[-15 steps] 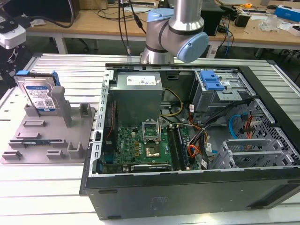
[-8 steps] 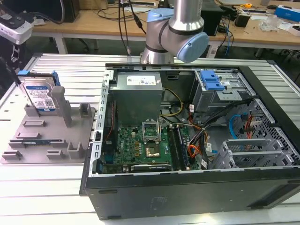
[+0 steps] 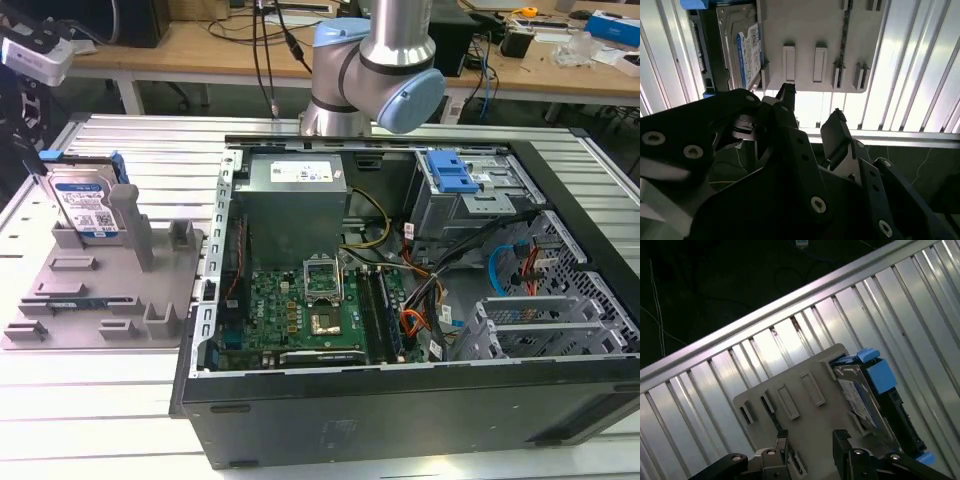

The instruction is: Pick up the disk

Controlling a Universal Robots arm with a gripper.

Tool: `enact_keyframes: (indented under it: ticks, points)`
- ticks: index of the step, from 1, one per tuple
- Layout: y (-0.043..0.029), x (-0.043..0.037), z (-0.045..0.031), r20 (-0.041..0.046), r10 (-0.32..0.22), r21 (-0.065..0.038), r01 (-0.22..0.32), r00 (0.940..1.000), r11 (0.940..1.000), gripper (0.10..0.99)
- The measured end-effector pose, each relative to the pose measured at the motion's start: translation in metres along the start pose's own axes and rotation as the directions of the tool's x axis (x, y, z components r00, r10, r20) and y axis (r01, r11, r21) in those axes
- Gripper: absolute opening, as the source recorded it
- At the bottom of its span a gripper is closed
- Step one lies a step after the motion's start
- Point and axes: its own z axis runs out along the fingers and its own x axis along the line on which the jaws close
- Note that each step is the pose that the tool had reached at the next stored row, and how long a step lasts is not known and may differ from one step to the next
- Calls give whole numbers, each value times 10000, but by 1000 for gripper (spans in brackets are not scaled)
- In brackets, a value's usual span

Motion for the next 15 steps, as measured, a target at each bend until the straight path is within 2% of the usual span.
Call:
enact_keyframes:
  ticks: [4,7,9,11,13,15]
  points:
    - [0,0,2,-33,-995,11,995,9950,9950,482]
    - [0,0,3,-54,-1638,15,1638,9865,9865,482]
    - [0,0,5,-77,-2310,17,2310,9729,9729,482]
    - [0,0,7,-105,-3060,15,3061,9520,9520,482]
    - [0,0,8,-118,-3399,14,3400,9404,9404,482]
    - [0,0,10,-131,-3783,28,3784,9256,9257,482]
